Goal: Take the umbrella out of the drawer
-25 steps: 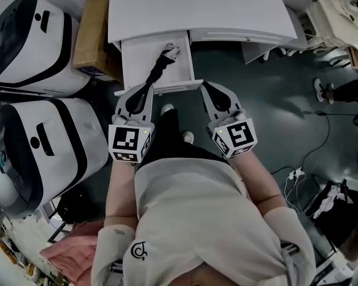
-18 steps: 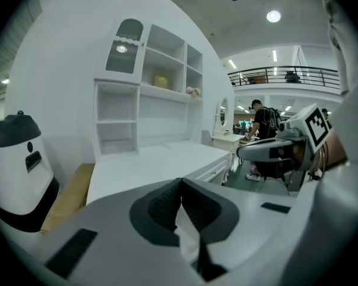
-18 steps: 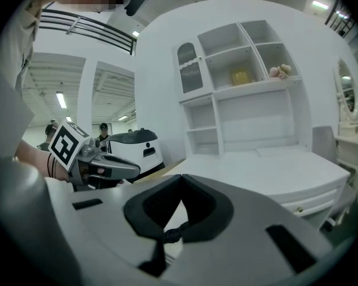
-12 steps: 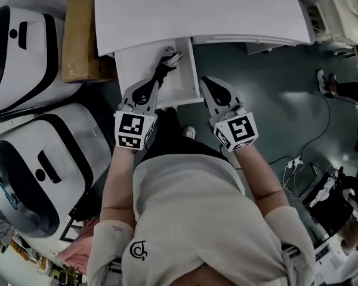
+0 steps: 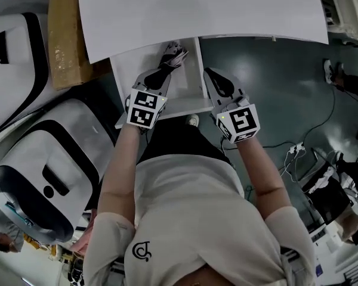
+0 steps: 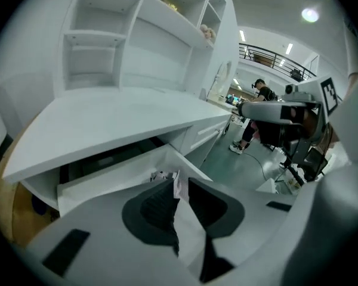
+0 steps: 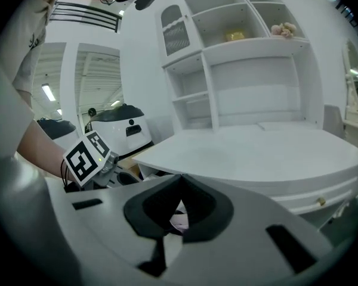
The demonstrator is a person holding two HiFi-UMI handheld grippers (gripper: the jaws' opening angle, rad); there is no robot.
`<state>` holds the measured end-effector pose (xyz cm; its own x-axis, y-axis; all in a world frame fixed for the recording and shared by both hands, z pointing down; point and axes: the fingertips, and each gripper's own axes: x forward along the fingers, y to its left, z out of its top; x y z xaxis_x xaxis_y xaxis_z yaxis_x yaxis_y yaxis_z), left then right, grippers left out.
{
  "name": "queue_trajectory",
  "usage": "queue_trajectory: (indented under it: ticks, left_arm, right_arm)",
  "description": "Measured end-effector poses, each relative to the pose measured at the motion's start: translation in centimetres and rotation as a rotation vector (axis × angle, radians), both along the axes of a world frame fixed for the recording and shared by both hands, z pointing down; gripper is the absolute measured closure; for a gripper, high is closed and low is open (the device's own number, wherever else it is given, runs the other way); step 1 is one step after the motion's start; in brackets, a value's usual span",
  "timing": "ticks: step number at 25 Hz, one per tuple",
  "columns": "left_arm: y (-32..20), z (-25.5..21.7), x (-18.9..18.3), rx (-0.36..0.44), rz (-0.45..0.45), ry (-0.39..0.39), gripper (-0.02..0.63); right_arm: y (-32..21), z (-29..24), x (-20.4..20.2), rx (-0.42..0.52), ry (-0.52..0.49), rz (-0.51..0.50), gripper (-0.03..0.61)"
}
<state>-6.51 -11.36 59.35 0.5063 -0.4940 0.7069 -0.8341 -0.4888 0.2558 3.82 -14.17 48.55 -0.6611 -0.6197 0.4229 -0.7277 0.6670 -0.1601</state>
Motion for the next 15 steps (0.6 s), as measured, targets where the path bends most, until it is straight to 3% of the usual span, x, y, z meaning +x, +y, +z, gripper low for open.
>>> queue_trajectory:
  ticks: [4,11,15]
  left_arm:
    - [-1.0,3.3,1.0,-0.066,0.039,-0.012,0.46]
    - [-2.1,9.4,1.7,-0.199,0.04,-0.029,0.268]
    - [-2.7,11.8,2.0,-0.232,0.065,-0.07,0.218]
  right_arm:
    - [-1.2,1.8,0.0,-0.032,0.008,0.027,0.572]
    - [-2.5,4.7,0.0,-0.061,0.022,0.036,0.572]
    - [-3.0,6.0,0.0,-0.075,0.023,0.054,0.572]
